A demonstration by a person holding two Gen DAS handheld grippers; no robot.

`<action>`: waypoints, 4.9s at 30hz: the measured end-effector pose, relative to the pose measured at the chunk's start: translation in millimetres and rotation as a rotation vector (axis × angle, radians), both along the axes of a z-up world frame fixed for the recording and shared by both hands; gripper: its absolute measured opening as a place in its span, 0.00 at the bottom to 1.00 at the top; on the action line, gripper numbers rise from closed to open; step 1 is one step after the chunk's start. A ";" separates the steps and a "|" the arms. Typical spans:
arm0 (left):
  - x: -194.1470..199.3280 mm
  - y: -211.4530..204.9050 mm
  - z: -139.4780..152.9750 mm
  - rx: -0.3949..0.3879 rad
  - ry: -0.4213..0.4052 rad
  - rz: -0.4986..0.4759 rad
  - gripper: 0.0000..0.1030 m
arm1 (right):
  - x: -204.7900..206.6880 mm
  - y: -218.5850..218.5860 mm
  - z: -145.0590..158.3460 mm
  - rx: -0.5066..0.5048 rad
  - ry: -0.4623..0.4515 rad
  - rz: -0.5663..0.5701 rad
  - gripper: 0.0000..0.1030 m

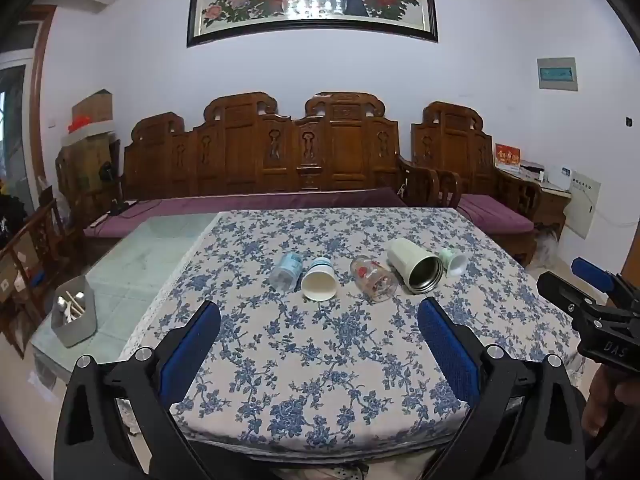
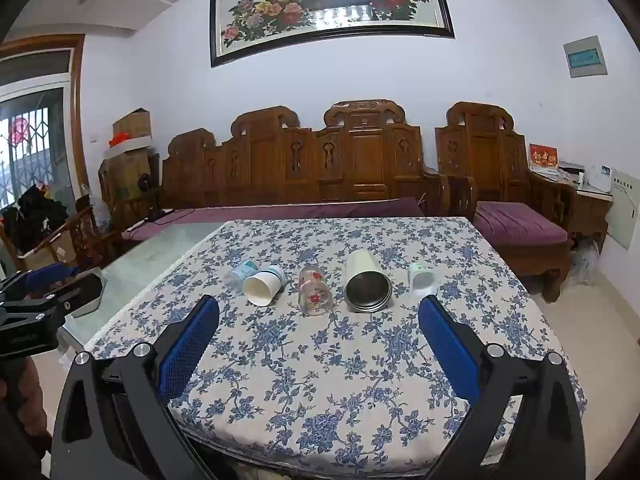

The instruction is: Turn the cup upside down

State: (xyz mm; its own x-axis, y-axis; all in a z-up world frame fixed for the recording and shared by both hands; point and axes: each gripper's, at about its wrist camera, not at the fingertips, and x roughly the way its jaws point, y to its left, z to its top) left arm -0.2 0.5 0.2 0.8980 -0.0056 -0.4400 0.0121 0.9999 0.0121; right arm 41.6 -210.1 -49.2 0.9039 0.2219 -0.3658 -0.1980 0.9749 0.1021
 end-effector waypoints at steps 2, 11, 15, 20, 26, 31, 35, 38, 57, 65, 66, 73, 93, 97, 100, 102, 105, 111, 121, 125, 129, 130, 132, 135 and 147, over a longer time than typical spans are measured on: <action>-0.2 0.1 0.2 0.001 -0.002 0.000 0.92 | -0.3 -0.1 0.2 -0.001 -0.002 -0.001 0.97; 1.8 -3.7 0.2 0.006 0.000 -0.006 0.92 | -0.7 -0.3 0.6 -0.001 -0.001 0.000 0.97; 2.3 -5.4 1.9 0.006 -0.001 -0.009 0.92 | -1.1 -0.6 1.0 -0.001 0.000 0.000 0.97; -1.5 -4.3 2.5 0.002 -0.009 -0.010 0.92 | -1.7 -1.1 1.6 0.000 0.000 0.000 0.97; -1.1 -4.1 1.8 0.000 -0.009 -0.010 0.92 | -1.5 -0.9 1.4 0.000 -0.001 0.001 0.97; -1.0 -3.0 2.1 -0.003 -0.011 -0.010 0.92 | -1.3 -0.7 1.2 0.001 0.000 0.000 0.97; 0.2 -1.8 2.6 -0.005 -0.013 -0.011 0.92 | -1.3 -0.4 1.4 -0.002 -0.001 0.001 0.97; -0.1 -0.5 3.3 -0.006 -0.015 -0.010 0.92 | -1.4 -0.3 1.6 0.000 -0.002 0.000 0.97; 0.4 0.3 6.4 -0.008 -0.022 -0.013 0.92 | -1.4 0.6 1.7 0.000 -0.002 0.000 0.97; -1.8 1.4 6.6 -0.007 -0.021 -0.012 0.92 | -2.0 1.5 2.1 0.000 -0.001 0.000 0.97; -1.7 1.2 6.4 -0.008 -0.021 -0.012 0.92 | -1.3 1.0 1.0 0.000 -0.002 0.000 0.97; -3.6 3.3 8.4 -0.011 -0.029 -0.013 0.92 | -0.3 1.5 1.3 0.000 -0.004 0.000 0.97; 3.5 -1.2 2.1 -0.005 -0.003 -0.027 0.92 | -2.3 0.9 1.7 0.008 0.010 0.012 0.97; 19.1 -0.6 -9.2 -0.001 0.047 -0.050 0.92 | 9.0 1.5 -9.3 0.004 0.034 0.021 0.97; 33.5 -1.0 -17.0 0.013 0.083 -0.073 0.92 | 23.1 2.4 -20.4 -0.008 0.056 0.035 0.97; 41.1 -1.9 -20.0 0.029 0.094 -0.080 0.92 | 34.4 4.7 -27.9 -0.026 0.068 0.042 0.97; 54.3 -2.2 -22.3 0.043 0.107 -0.096 0.92 | 52.5 9.0 -40.3 -0.043 0.087 0.050 0.97; 90.9 5.1 -26.7 0.046 0.158 -0.125 0.92 | 92.2 15.3 -59.3 -0.052 0.127 0.074 0.92; 172.7 33.5 -47.8 0.021 0.270 -0.129 0.82 | 165.4 28.1 -78.2 -0.038 0.191 0.110 0.86; 206.2 43.1 -60.9 -0.011 0.315 -0.120 0.82 | 190.9 32.7 -83.7 -0.047 0.200 0.120 0.85; 241.6 40.7 -77.6 -0.036 0.375 -0.130 0.74 | 206.1 34.0 -93.5 -0.045 0.213 0.133 0.82; 252.5 39.0 -82.5 -0.043 0.394 -0.135 0.73 | 206.8 32.9 -96.8 -0.040 0.218 0.134 0.82; 272.4 34.4 -91.1 -0.045 0.420 -0.145 0.70 | 210.5 30.8 -107.0 -0.031 0.235 0.136 0.81; 298.5 26.8 -100.9 -0.040 0.462 -0.148 0.66 | 212.5 28.3 -117.5 -0.016 0.261 0.145 0.81; 399.3 -1.6 -152.0 0.009 0.682 -0.128 0.60 | 213.0 5.9 -120.7 0.030 0.278 0.138 0.81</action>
State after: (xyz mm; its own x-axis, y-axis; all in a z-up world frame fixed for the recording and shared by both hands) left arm 399.1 -1.1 -151.9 0.4136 -0.0869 -0.9063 0.1373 0.9900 -0.0322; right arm 254.6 -204.2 -169.9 0.7306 0.3504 -0.5861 -0.2891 0.9363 0.1994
